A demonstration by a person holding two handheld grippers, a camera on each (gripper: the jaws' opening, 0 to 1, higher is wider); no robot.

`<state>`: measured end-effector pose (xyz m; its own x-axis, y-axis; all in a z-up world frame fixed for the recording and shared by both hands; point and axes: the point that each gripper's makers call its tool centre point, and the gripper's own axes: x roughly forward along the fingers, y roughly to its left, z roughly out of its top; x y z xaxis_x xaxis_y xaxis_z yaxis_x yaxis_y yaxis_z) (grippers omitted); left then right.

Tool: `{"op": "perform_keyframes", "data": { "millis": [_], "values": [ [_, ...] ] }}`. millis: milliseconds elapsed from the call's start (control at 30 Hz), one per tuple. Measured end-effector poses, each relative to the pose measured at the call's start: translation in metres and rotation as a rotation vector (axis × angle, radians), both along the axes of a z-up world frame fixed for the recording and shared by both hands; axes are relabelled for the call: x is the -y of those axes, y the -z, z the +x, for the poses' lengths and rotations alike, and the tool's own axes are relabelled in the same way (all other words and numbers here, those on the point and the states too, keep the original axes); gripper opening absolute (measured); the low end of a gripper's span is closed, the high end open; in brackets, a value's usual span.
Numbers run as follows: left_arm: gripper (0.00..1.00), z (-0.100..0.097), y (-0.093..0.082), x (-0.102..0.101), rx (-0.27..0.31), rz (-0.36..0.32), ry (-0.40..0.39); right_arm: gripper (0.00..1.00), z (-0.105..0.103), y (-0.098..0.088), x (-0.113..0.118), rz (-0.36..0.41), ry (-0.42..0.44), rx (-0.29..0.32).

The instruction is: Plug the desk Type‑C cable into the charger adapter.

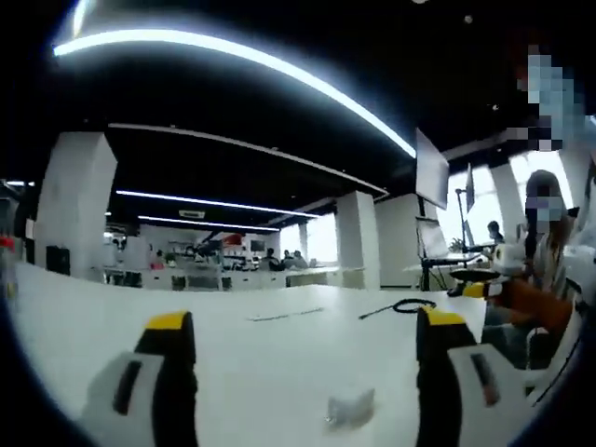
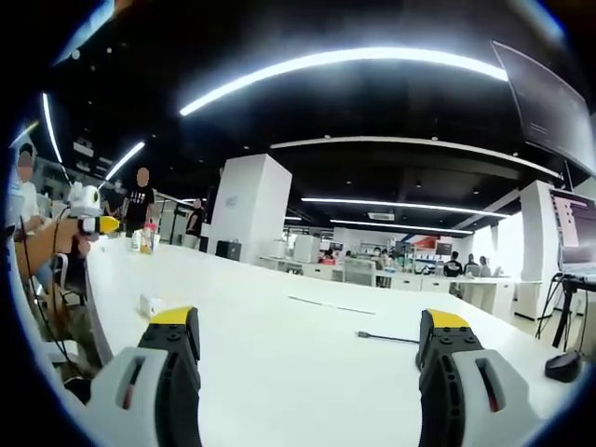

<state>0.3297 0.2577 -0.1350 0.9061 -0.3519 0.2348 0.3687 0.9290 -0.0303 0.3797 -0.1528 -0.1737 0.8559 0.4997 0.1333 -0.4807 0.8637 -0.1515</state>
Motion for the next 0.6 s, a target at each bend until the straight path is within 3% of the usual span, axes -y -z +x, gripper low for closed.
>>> {"op": "perform_keyframes", "data": {
  "millis": [100,267,433,600],
  "values": [
    [0.99,-0.004,0.007,-0.004,0.026,0.016,-0.097,1.00,-0.001,-0.001,0.001,0.002,0.003,0.003],
    [1.00,-0.006,0.024,-0.006,-0.001,0.005,-0.183,1.00,-0.001,-0.001,0.000,-0.004,0.002,0.004],
    [1.00,-0.008,0.029,-0.018,-0.004,-0.024,-0.233,1.00,0.000,-0.003,0.001,-0.003,0.006,0.008],
    [1.00,-0.010,0.029,-0.018,0.000,-0.010,-0.250,1.00,-0.001,-0.003,0.002,0.000,0.011,0.008]
  ]
}}
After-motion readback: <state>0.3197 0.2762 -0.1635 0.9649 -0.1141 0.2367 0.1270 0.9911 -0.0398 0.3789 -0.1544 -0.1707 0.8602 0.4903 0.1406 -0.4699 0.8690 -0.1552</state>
